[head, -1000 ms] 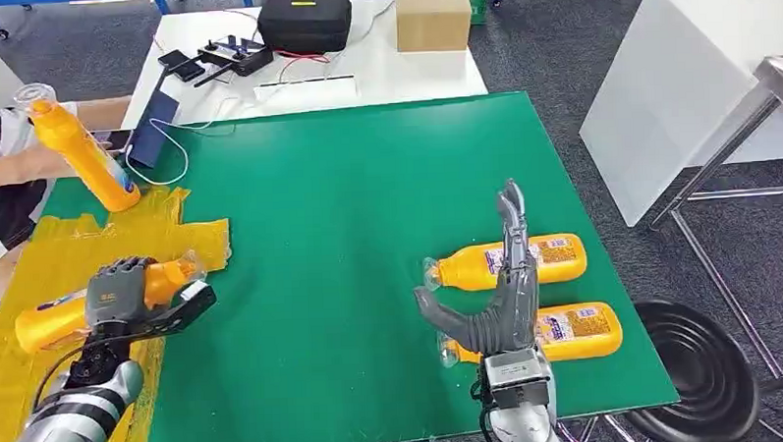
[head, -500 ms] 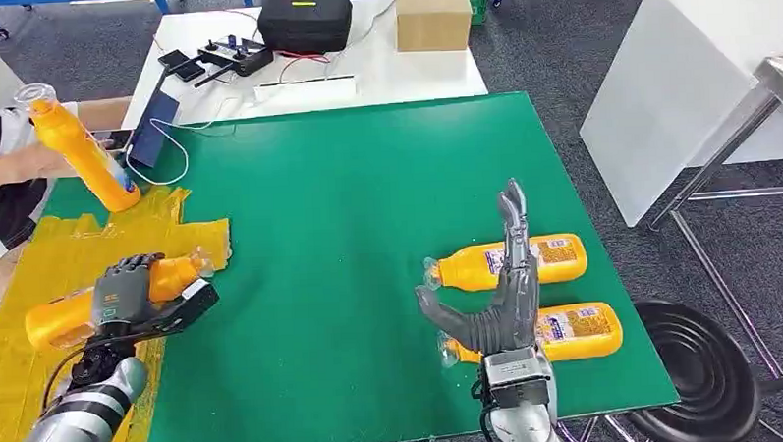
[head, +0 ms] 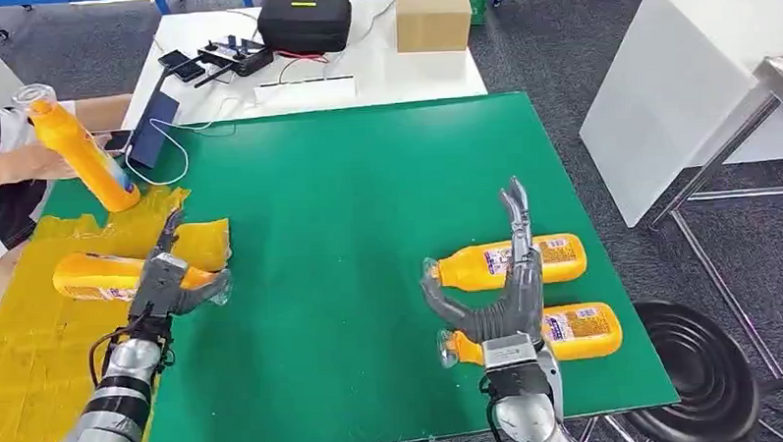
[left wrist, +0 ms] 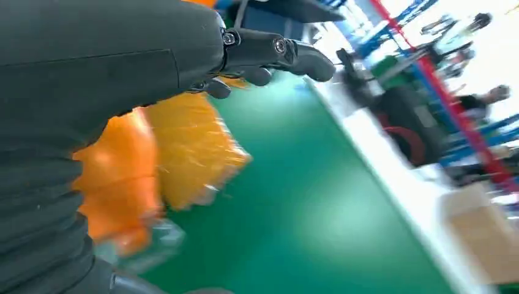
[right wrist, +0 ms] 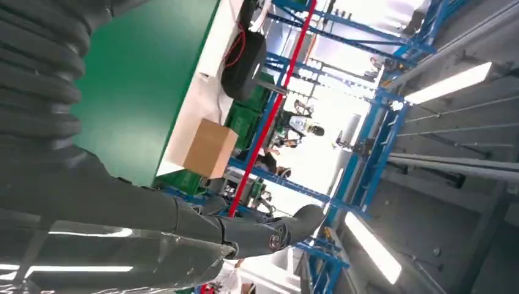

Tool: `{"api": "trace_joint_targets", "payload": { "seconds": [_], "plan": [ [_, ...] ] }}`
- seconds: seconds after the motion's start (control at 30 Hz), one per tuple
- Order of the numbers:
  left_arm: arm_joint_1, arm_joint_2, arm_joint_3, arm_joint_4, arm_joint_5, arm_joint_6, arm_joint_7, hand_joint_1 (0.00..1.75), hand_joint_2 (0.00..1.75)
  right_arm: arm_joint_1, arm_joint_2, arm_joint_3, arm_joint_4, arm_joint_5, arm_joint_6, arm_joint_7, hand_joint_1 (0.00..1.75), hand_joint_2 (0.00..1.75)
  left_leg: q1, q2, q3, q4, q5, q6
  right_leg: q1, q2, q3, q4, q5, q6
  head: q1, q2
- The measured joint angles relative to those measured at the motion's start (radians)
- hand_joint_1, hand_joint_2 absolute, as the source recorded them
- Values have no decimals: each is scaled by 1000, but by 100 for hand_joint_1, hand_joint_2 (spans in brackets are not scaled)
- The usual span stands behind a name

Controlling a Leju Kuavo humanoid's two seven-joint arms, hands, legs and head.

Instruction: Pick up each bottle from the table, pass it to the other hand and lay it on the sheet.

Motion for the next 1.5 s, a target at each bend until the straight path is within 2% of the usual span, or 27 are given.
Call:
{"api": "trace_joint_targets", "payload": {
  "seconds": [0.4,0.5,0.57,0.6,0.7,0.83,0.87,1.17,1.33,1.5],
  "plan": [
    [107,-30,10,-362,156,-79,-45,0,175,4,5,-24,5,37,-15,7,0,175,0,0,0,0,0,0,0,0,0,0,0,0,0,0],
    [135,-42,9,-444,209,-118,-57,0,175,6,4,-31,5,108,-41,32,0,175,0,0,0,0,0,0,0,0,0,0,0,0,0,0],
    [150,-49,7,-487,243,-148,-60,0,175,6,-2,-35,5,213,-64,78,0,175,0,0,0,0,0,0,0,0,0,0,0,0,0,0],
    [157,-53,6,-505,260,-166,-61,0,175,5,-9,-37,5,272,-65,111,0,0,0,0,0,0,0,0,0,0,0,0,0,0,0,0],
    [179,-62,-7,-561,332,-243,-58,0,175,-9,-65,-45,14,460,-40,235,0,0,0,-1,-1,0,0,0,0,0,0,-1,0,0,0,0],
    [183,-68,-26,-577,381,-292,-12,0,175,-49,-165,-56,62,621,60,331,0,0,-2,-2,0,0,0,1,-2,0,0,-1,0,1,0,0],
    [183,-69,-32,-577,387,-297,-6,0,175,-57,-189,-58,77,631,75,335,0,175,-2,-2,-1,0,0,1,-2,-1,0,-1,0,1,0,0],
    [164,-70,-65,-562,433,-342,25,0,175,-138,-343,-73,168,615,196,330,0,175,-2,-3,0,0,0,1,-3,-1,0,-1,0,1,0,0],
    [156,-70,-71,-551,433,-346,32,0,175,-155,-372,-74,190,609,210,329,0,175,-2,-3,-1,0,0,1,-3,0,0,-1,0,1,-1,0],
    [116,-71,-99,-497,431,-346,52,0,175,-244,-404,-71,276,599,280,317,0,175,-2,-3,-1,0,1,2,-3,-1,0,-1,1,1,0,0]
  ]
}}
